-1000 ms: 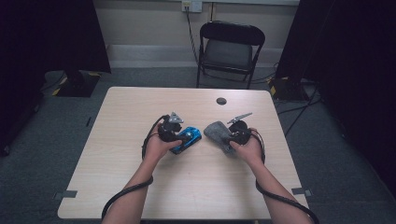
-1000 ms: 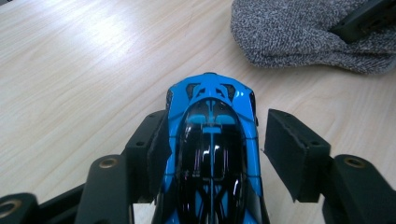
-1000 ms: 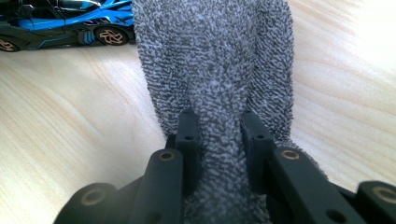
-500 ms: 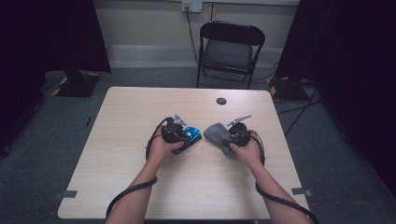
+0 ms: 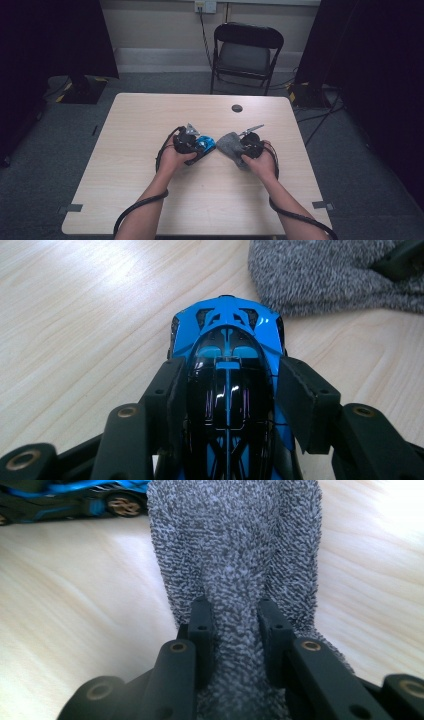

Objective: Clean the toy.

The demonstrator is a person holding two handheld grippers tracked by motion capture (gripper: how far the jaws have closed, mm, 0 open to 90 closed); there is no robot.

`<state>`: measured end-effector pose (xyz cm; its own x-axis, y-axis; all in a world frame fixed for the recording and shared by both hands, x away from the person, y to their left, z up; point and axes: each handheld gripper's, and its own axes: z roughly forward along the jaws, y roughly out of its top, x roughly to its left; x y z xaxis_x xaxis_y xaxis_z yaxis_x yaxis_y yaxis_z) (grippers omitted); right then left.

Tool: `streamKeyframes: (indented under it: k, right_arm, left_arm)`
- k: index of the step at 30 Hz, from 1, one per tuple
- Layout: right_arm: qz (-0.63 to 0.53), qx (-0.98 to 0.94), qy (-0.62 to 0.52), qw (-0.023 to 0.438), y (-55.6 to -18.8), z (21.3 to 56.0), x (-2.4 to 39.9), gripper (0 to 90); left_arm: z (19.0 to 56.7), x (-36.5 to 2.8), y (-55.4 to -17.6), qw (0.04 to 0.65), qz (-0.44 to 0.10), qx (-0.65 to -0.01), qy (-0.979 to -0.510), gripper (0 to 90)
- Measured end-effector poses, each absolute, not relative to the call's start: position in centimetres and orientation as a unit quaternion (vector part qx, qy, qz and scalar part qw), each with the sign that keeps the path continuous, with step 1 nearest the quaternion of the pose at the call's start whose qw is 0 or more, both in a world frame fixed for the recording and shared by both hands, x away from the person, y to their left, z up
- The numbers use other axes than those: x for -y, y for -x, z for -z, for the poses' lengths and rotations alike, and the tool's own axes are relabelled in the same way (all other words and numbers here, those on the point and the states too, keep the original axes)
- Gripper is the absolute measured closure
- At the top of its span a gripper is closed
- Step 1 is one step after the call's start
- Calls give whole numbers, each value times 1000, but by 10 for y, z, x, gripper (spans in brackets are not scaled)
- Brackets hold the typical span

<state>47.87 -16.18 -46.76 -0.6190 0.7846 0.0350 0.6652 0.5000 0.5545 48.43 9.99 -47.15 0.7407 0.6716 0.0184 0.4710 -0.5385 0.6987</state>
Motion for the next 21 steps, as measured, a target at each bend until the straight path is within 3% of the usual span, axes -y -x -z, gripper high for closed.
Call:
streamKeyframes:
  k: [7,21]
  right_arm:
    - [-252,-879,-386,122,-467,467,138,731]
    - [-295,-884,-355,73,-442,469,116,730]
  left_arm:
    - [472,-101,-484,355,-141,-332,-863,466]
    - [472,-101,-484,352,-141,-330,-865,466]
